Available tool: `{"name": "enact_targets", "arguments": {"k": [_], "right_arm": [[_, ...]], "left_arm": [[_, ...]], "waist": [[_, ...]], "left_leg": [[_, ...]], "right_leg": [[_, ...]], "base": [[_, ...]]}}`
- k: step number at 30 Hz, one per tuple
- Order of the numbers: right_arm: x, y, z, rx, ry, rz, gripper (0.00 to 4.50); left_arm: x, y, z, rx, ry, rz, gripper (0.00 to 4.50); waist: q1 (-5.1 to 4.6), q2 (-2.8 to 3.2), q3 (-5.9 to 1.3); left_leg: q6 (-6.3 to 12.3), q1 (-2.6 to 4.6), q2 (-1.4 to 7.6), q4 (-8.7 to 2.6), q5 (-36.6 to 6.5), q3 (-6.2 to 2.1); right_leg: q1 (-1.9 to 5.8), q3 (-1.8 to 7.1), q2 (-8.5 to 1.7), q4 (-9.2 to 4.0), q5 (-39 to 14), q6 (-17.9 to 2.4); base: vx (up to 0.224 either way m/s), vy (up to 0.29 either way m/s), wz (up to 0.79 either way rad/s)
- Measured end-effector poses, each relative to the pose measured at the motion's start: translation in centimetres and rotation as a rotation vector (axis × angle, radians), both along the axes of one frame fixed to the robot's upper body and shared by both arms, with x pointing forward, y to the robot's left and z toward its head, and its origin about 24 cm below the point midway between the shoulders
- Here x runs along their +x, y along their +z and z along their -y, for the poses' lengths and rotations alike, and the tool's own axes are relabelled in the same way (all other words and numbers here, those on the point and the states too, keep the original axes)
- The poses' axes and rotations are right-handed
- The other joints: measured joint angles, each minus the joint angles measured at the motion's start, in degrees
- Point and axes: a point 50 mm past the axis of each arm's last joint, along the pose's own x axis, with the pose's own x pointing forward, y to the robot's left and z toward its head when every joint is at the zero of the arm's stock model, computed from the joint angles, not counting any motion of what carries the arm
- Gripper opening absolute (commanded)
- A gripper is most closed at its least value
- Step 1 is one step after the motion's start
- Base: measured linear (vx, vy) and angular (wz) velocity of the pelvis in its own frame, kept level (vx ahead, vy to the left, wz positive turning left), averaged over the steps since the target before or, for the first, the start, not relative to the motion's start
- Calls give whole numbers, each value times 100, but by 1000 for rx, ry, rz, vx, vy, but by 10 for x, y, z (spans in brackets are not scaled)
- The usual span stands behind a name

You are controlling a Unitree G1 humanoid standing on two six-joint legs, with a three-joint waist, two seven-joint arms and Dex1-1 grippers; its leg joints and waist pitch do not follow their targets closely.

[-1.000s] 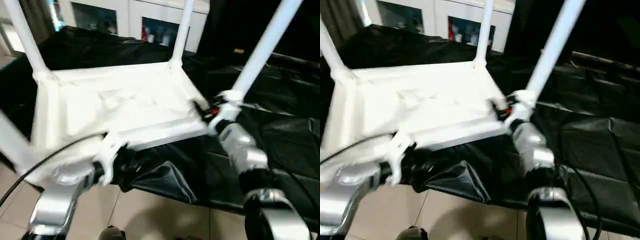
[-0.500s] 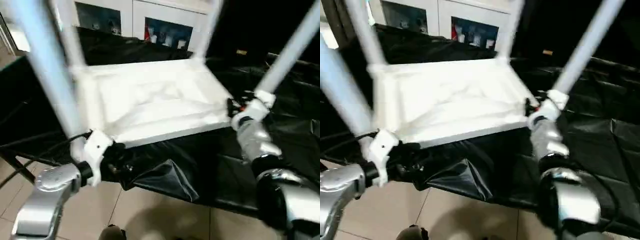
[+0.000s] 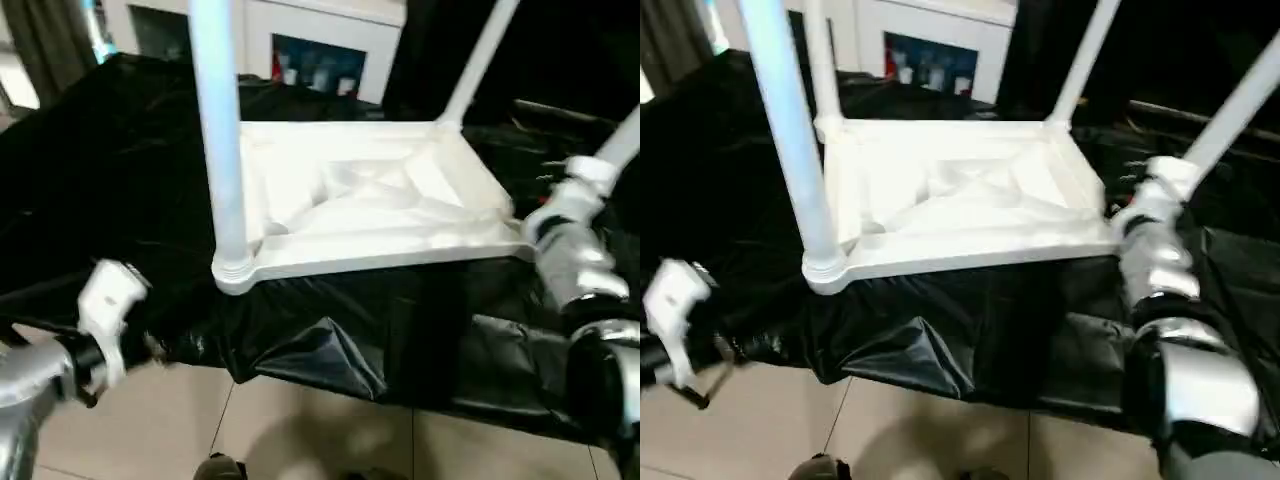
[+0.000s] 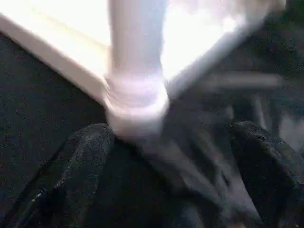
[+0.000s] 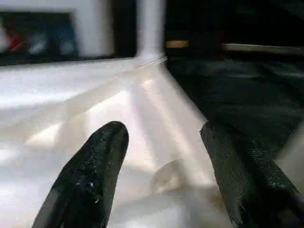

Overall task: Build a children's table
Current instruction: Rotate table base

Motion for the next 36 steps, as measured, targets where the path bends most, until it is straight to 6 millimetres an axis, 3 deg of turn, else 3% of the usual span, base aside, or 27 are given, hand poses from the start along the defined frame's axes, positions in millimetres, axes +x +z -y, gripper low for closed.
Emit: {"name": "enact_targets", "arguments": {"k": [3, 6, 12, 18, 22, 32, 36], "right_arm": [[-11, -24, -15, 4, 29, -11, 293], [-29, -45, -15, -13, -50, -12, 293], [-53, -75, -10, -12, -237, -83, 293], [-50, -84, -31, -18, -198, -163, 293], [-37, -78, -47, -23, -109, -190, 293], [-21, -72, -78, -65, 75, -257, 293], [-18, -70, -93, -72, 152, -253, 293]], "left_arm": [[18, 17, 9, -107, 17, 134, 445], [31, 28, 25, -218, -27, 202, 445], [49, 23, 49, -304, -101, 187, 445], [66, 23, 76, -307, -166, 184, 445], [69, 26, 93, -326, -249, 173, 445], [53, 32, 136, -383, -662, -8, 445], [43, 42, 170, -448, -859, -23, 445]], "waist": [[40, 0, 0], [85, 1, 1], [59, 16, 0], [-19, 16, -1], [-37, 15, -1], [-176, 6, 3], [-209, 5, 3]], "left_leg": [[0, -1, 0, 20, 0, 4], [0, -1, -1, 39, 0, 6], [0, 2, -4, 40, 0, 5], [0, 2, -3, 40, 1, -1], [-2, -1, -3, 40, 2, 2], [-22, -2, 5, 40, 15, 7], [-22, 6, 7, 40, 15, 6]], "right_leg": [[1, 5, -6, 16, 4, -4], [1, 11, -11, 28, 4, -4], [-8, 12, -10, 49, 7, 1], [-11, 10, -9, 52, 11, 16], [-20, 11, -9, 53, 27, -6], [-41, 13, -1, 54, 23, -10], [-47, 11, -1, 56, 23, -11]], "base": [[0, 0, 0], [0, 0, 0], [0, 0, 0], [0, 0, 0], [0, 0, 0], [0, 0, 0], [0, 0, 0]]}}
